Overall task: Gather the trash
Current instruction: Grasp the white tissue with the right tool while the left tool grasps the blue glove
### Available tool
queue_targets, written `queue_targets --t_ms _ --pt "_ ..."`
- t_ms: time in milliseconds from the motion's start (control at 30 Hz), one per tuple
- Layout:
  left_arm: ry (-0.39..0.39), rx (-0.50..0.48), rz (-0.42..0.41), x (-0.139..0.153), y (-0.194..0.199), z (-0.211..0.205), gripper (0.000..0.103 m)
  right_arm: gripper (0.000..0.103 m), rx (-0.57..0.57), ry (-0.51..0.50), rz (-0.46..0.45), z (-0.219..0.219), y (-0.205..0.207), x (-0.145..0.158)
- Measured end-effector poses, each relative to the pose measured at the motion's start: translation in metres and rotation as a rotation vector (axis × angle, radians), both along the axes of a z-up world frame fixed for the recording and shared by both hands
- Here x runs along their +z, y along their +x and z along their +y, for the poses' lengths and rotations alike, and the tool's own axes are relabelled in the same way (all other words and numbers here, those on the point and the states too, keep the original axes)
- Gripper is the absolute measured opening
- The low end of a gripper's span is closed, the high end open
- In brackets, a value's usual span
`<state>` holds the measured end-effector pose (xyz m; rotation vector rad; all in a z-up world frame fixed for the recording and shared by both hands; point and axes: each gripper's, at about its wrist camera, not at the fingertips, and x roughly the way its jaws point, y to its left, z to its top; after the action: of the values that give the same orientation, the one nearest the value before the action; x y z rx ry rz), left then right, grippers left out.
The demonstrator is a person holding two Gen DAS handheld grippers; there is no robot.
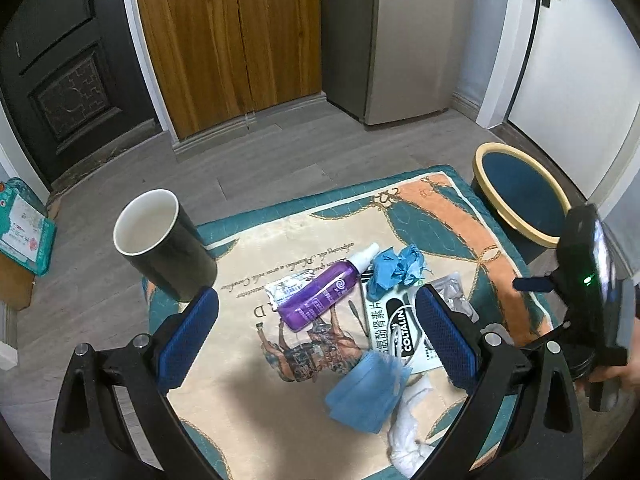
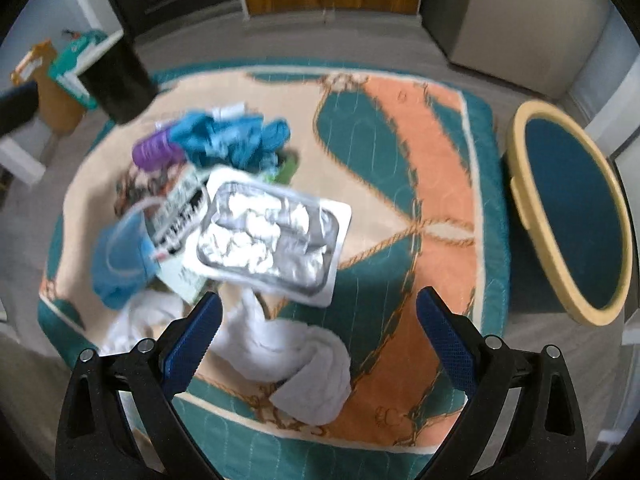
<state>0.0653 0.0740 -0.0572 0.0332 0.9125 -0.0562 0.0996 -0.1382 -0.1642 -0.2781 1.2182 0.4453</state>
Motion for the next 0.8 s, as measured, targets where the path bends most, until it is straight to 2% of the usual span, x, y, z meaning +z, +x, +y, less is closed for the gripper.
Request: queue_targets --t_ms 100,133,167,200,233,267,333,600,800 --pt "-0.011 -0.003 0.004 0.000 0.002 0.000 0.097 0.096 -0.025 -0.007 0.041 -0.005 -0.002 -0.007" --pt "-0.015 -0.004 0.006 0.000 0.002 -0.001 0.097 0.094 -0.027 -0.014 0.053 -0.007 -0.003 -0.010" --pt "-0.019 -0.006 0.007 0.000 0.002 -0.001 0.097 0.086 -0.028 -0.019 0.065 -0.008 -0.003 -0.013" --pt "-0.025 -0.010 0.011 -0.001 0.003 -0.001 0.097 0.075 -0.029 -0.027 0.080 -0.009 -0.004 -0.016" --pt "-0.029 -0.012 0.016 -0.002 0.003 -0.002 0.097 0.043 -0.028 -0.032 0.107 -0.010 -0.003 -0.021" --pt "-0.030 -0.014 0.022 -0.003 0.004 -0.003 0.097 0.028 -0.029 -0.035 0.115 -0.011 -0.003 -0.022" --pt "-0.025 -0.019 0.042 -0.007 0.004 -0.005 0.097 0.017 -0.014 -0.024 0.115 -0.011 -0.003 -0.018" --pt "0.003 -0.062 0.111 -0.029 0.002 -0.020 0.097 0.015 -0.088 0.094 0.046 -0.027 0.012 0.024" --pt "0.025 -0.077 0.099 -0.038 0.013 -0.035 0.097 0.015 -0.183 0.189 0.000 -0.049 0.026 0.049"
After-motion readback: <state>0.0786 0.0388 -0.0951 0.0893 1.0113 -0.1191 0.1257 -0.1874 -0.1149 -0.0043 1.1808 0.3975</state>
